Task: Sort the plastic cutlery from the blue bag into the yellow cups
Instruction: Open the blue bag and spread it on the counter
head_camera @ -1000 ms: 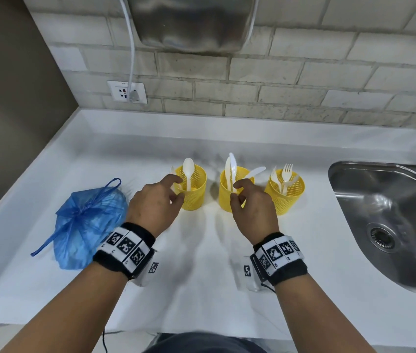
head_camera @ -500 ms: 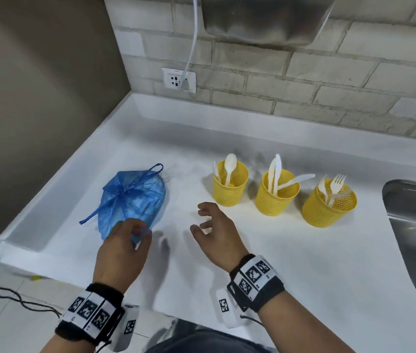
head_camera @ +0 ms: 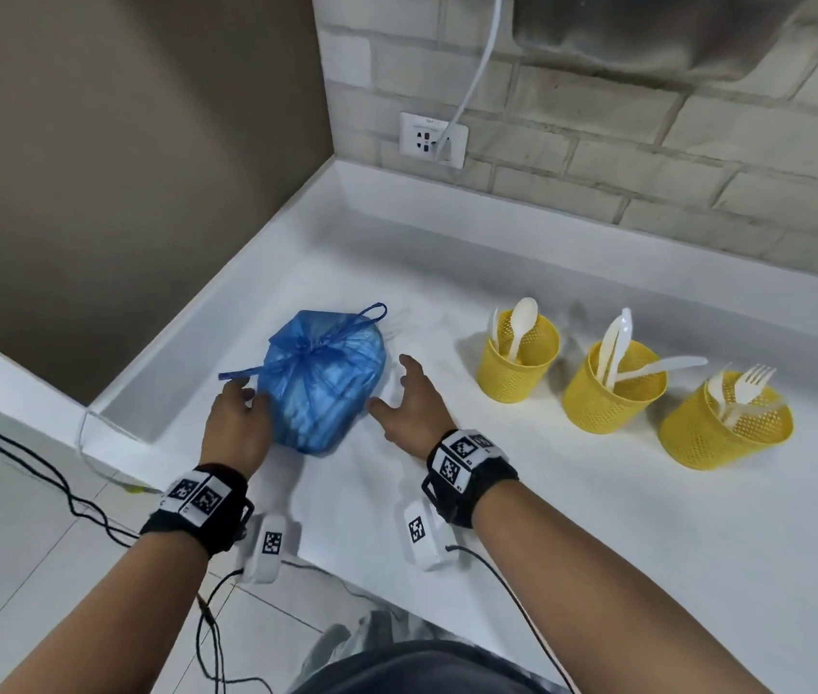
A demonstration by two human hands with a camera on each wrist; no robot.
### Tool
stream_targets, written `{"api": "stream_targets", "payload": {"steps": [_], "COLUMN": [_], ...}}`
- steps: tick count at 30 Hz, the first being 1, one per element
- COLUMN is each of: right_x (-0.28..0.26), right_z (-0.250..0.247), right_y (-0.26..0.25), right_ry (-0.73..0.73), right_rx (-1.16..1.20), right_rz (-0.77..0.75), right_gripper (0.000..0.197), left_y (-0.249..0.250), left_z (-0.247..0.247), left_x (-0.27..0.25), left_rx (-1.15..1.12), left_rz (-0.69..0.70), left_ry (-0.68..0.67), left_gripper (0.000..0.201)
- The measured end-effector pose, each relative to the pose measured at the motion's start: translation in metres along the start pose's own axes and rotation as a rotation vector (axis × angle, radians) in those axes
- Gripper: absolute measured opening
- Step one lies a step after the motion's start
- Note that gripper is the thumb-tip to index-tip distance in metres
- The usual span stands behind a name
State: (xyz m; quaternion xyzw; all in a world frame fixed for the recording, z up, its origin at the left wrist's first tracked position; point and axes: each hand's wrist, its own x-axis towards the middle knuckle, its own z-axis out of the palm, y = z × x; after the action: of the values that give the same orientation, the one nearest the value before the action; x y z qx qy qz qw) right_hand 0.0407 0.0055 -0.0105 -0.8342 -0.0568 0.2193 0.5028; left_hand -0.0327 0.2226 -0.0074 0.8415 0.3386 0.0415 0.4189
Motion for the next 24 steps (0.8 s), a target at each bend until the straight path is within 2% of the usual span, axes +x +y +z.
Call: {"api": "stream_targets", "payload": {"steps": [3, 5, 8, 10, 14, 18, 24], "right_x": [0.015, 0.022, 0.028, 0.03, 0.031, 0.019, -0.002], "right_z": [0.008, 0.01, 0.011, 0.013, 0.019, 0.017, 0.01], "right_y": [-0.007, -0.015, -0.025, -0.028, -0.025, -0.022, -0.004], "right_ry": [0.027, 0.046, 0.036, 0.01, 0.033, 0.092, 0.113], "right_rx": [0.07, 0.098, 0.112, 0.1, 0.067, -0.002, -0.031], "right_rz": [0.048, 0.057, 0.058, 0.051, 0.056, 0.007, -0.026], "right_gripper": [0.099, 0.096, 0.076, 0.065, 0.079, 0.068, 0.066], "left_y": [0.011, 0.014, 0.017, 0.018, 0.018, 0.012, 0.001], "left_z": [0.001, 0.002, 0.002, 0.003, 0.004, 0.005, 0.01], "left_x": [0.014, 0.023, 0.033, 0.038, 0.038, 0.031, 0.01], "left_rx": [-0.018, -0.037, -0.055, -0.027, -0.024, -0.04, -0.088], "left_rz": [-0.017, -0.032, -0.009, 0.037, 0.051, 0.065, 0.111], "left_ry": [-0.036, -0.036, -0.058, -0.106, -0.147, -0.156, -0.18], "left_gripper": [0.04, 0.044, 0.05, 0.043, 0.039, 0.039, 0.038]}}
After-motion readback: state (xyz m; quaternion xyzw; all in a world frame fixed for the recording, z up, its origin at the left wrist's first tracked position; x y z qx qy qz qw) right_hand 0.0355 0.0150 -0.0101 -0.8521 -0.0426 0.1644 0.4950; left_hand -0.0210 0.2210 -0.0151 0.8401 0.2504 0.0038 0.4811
